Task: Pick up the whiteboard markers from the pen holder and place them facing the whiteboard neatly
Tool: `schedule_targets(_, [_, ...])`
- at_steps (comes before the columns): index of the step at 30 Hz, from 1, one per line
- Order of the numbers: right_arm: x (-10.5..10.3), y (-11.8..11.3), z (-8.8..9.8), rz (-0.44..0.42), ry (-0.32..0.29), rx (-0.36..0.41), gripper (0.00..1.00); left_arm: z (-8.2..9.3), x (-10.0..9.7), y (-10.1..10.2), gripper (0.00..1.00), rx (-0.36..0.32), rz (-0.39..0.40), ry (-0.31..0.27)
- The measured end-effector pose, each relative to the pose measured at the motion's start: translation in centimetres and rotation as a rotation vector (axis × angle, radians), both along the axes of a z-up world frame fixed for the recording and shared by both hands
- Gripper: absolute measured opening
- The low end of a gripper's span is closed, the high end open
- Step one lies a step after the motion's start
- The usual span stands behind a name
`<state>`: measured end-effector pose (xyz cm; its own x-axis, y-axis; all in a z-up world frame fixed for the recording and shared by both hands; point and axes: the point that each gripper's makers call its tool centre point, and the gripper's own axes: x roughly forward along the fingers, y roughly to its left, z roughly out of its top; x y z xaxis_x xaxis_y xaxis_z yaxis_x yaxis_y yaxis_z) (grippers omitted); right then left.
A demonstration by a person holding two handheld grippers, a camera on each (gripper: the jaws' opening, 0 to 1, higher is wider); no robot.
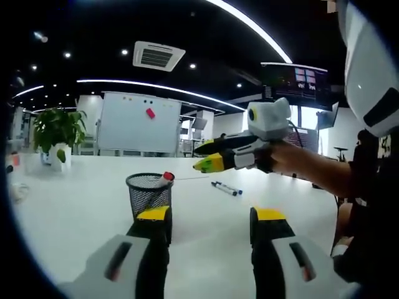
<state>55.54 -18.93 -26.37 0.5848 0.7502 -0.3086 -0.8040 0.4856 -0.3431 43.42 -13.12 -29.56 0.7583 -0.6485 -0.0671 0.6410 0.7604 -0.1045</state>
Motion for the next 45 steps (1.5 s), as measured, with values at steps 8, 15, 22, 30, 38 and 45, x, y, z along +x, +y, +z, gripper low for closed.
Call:
schedule_targets(8, [0.0,0.5,-0.1,0.014,0.003,-0.002,0.42,-0.2,0.0,0.0,0.51,0.001,-0.001,0.004])
schedule_targets(15, [0.1,1.0,-0.4,0.020,0.021,0.002,0.42,-0.2,0.0,0.3,0.52,-0.014,0.005,0.008])
schedule_targets(22, [0.6,1.3,-0.9,0.006,0.062,0.021,0.41,-0.4,-0.1,0.2,0.52,-0.014,0.001,0.012])
schedule_targets(30, [0.7,1.6,-1.2,0.008,0.066,-0.001,0.40,-0.7,0.1,0.1,0.51,-0.020,-0.002,0.022])
schedule_targets(38, [0.6,2.1,-1.6,0.011,0.075,-0.015,0.39,-0.7,0.1,0.3,0.51,-0.022,0.001,0.020])
schedule_targets(45, [0.7,2.3,-2.0,0.000,0.091,-0.019,0.35,-0.8,0.1,0.5,0.51,-0.019,0.012,0.019])
